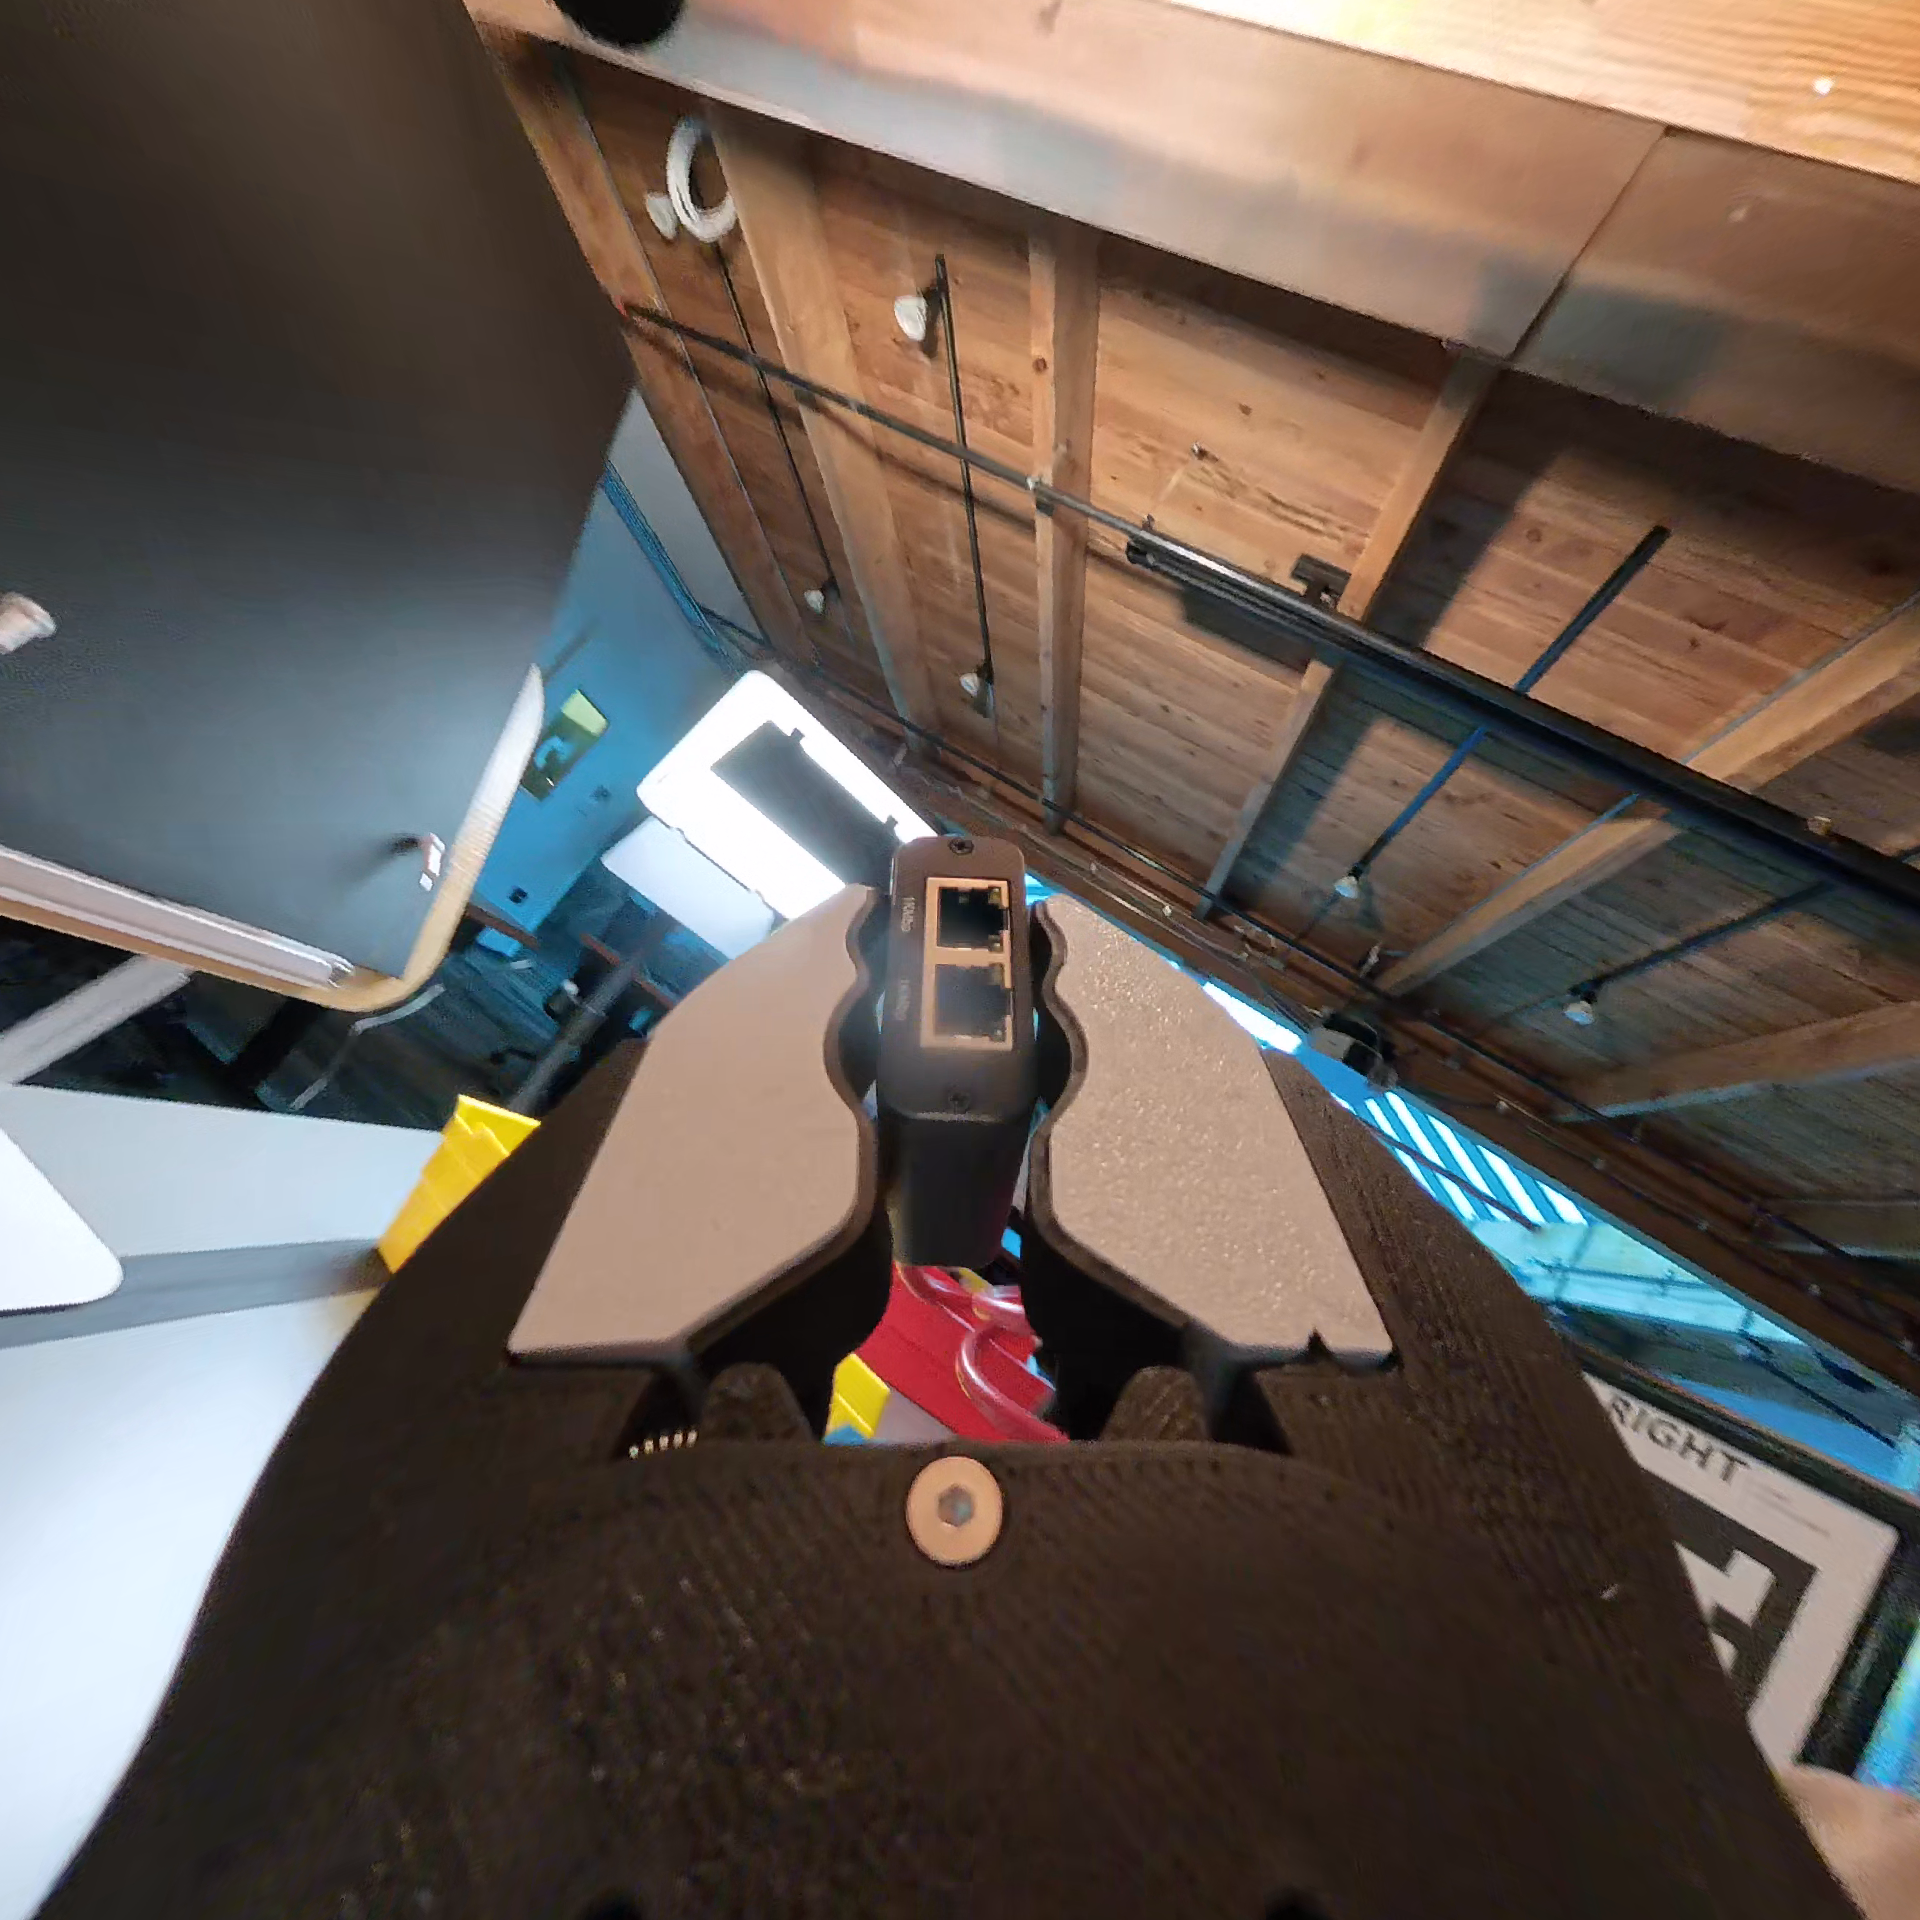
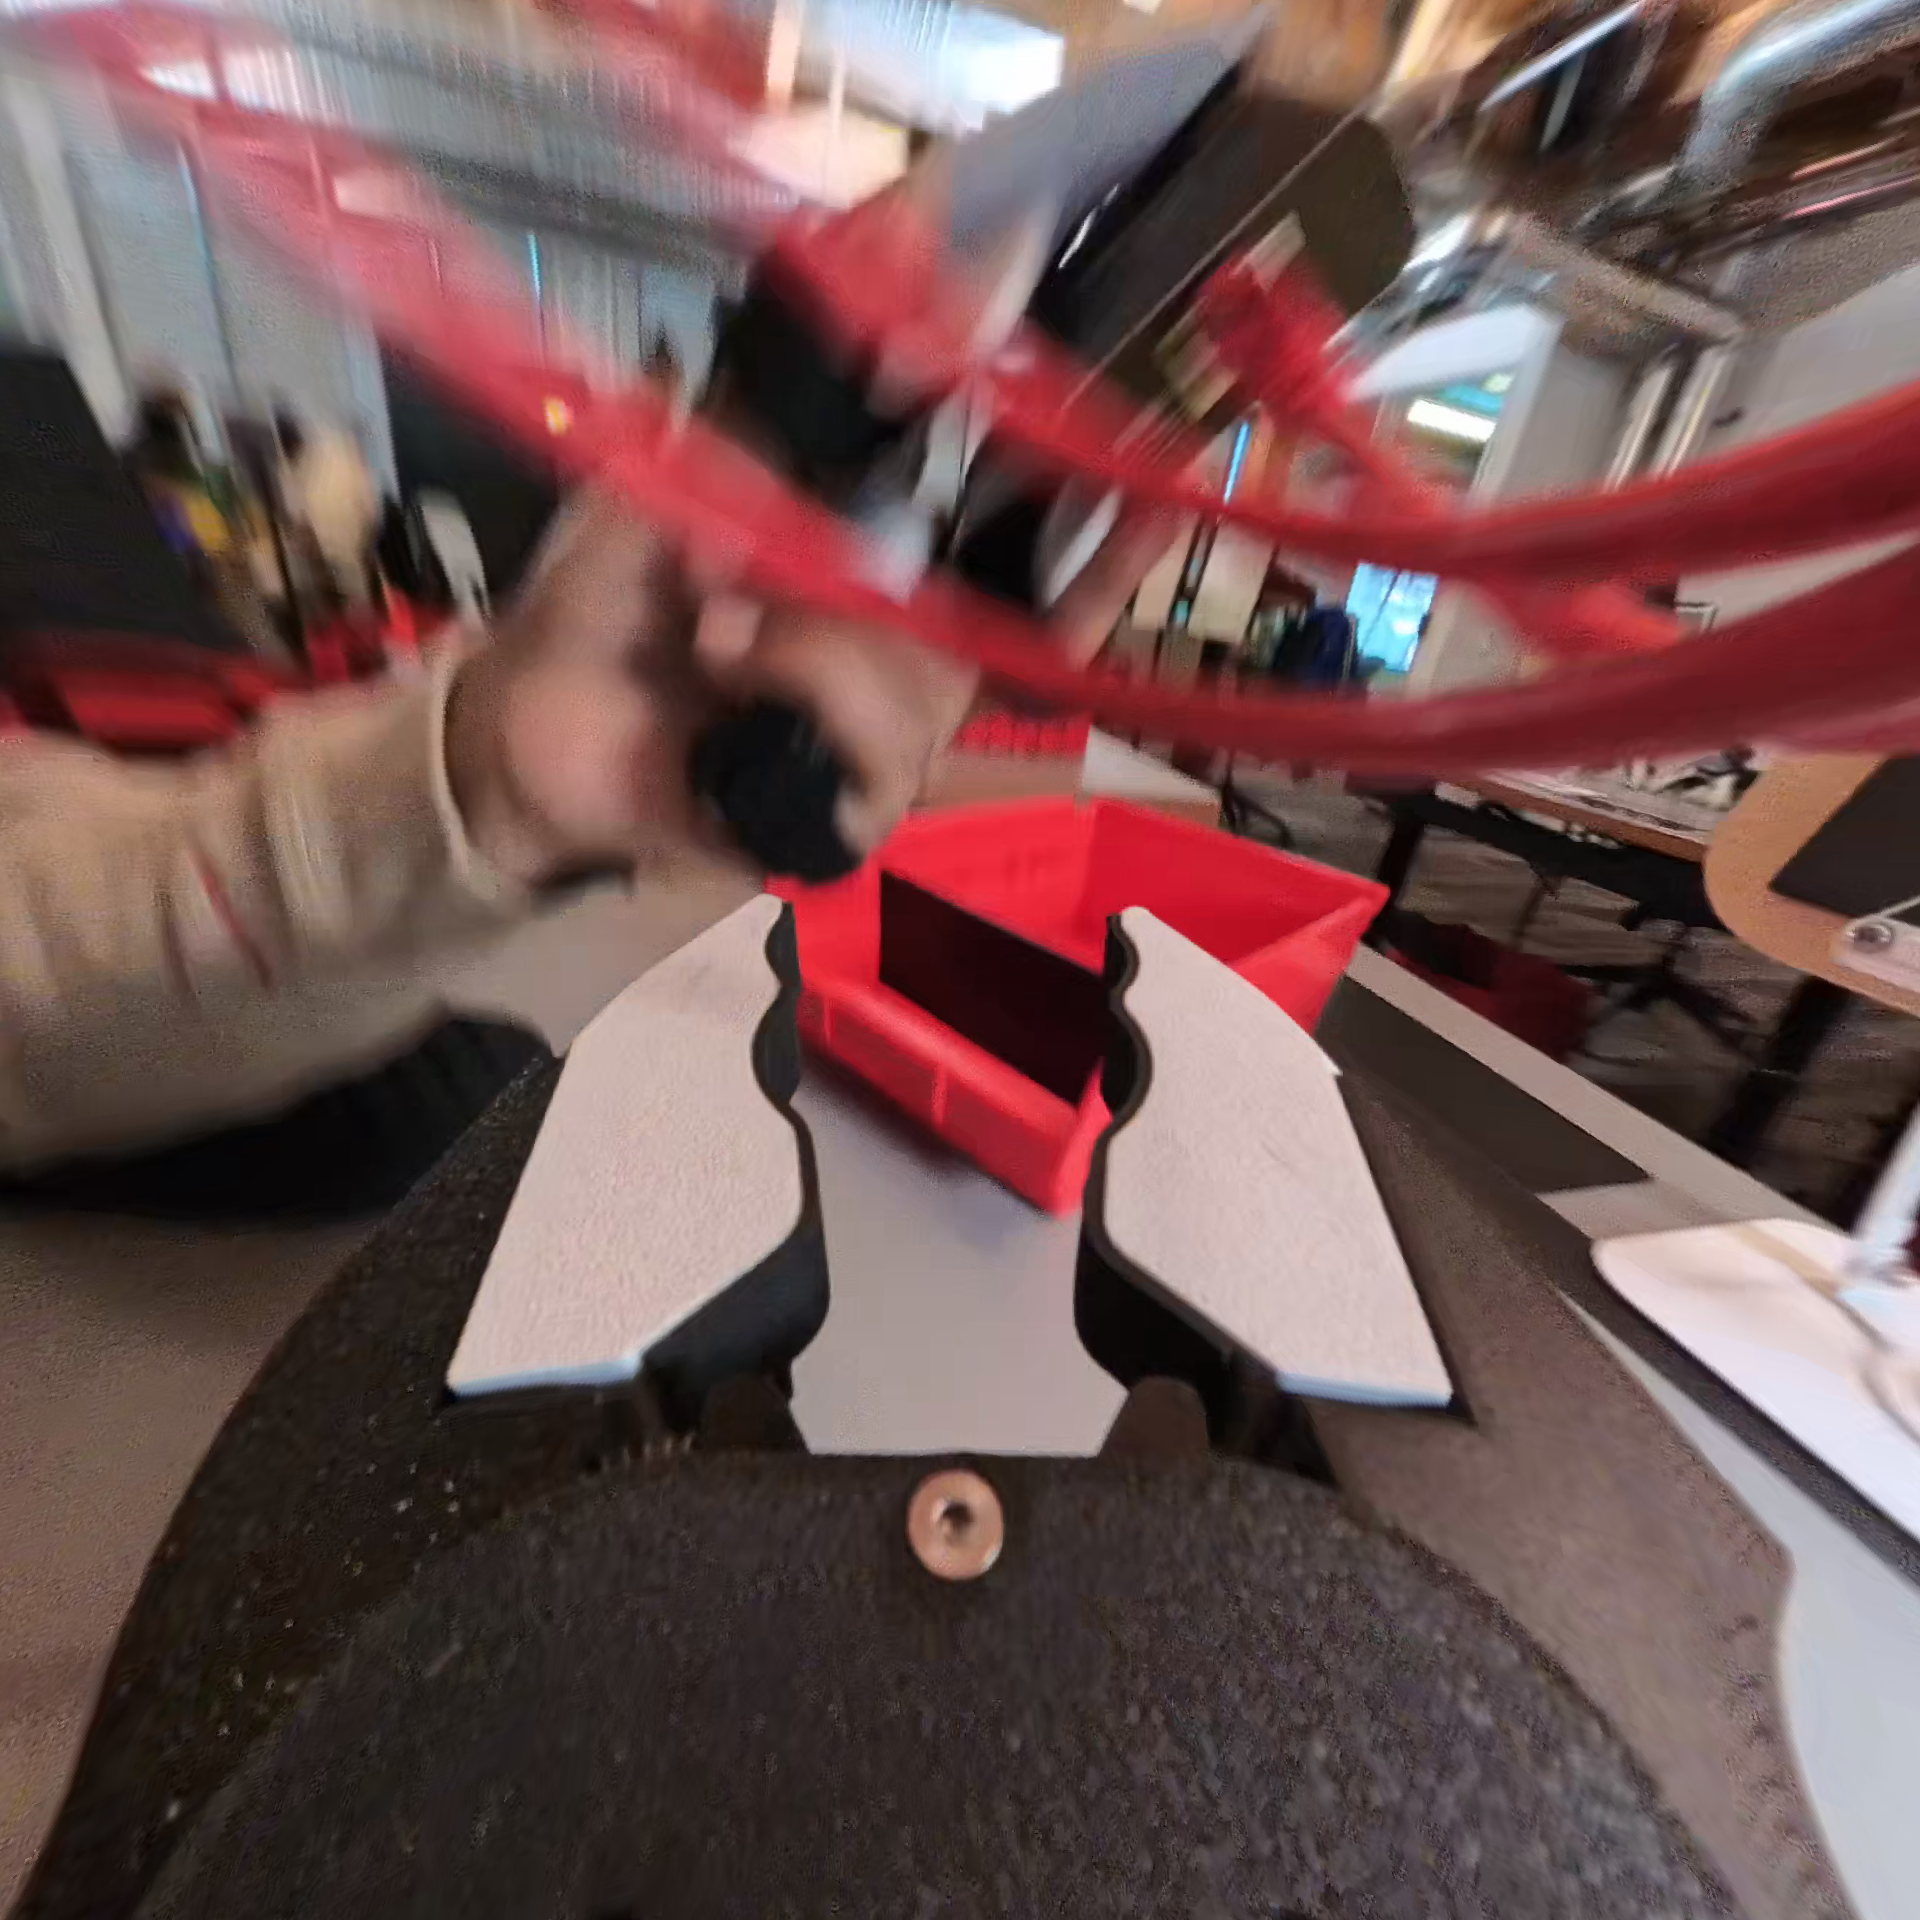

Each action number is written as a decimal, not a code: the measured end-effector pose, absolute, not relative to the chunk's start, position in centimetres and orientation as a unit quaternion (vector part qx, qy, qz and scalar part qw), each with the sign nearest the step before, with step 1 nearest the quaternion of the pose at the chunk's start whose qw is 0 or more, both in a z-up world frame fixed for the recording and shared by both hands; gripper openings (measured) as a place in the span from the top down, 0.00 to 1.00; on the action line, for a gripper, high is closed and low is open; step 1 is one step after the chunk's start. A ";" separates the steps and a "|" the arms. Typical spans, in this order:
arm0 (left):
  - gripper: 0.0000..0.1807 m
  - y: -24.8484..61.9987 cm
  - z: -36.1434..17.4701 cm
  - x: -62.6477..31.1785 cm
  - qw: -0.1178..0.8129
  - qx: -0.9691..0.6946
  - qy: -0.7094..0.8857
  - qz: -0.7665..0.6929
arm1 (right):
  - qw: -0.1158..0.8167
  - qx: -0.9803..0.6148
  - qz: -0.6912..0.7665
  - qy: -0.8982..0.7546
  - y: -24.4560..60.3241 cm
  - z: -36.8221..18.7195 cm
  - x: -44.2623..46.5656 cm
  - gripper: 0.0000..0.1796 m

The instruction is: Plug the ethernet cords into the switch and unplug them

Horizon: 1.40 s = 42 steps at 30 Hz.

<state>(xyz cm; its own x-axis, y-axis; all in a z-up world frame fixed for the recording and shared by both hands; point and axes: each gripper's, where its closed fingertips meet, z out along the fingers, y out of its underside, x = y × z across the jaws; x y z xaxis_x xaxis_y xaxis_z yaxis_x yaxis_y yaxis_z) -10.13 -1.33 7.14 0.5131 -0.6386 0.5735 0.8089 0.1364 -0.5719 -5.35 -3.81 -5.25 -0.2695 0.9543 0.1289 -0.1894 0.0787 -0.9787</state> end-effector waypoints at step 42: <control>0.85 -1.6 2.1 1.1 0.647 -0.633 0.293 -0.307 | 0.377 -0.311 0.667 -0.562 -1.5 2.0 1.3 0.89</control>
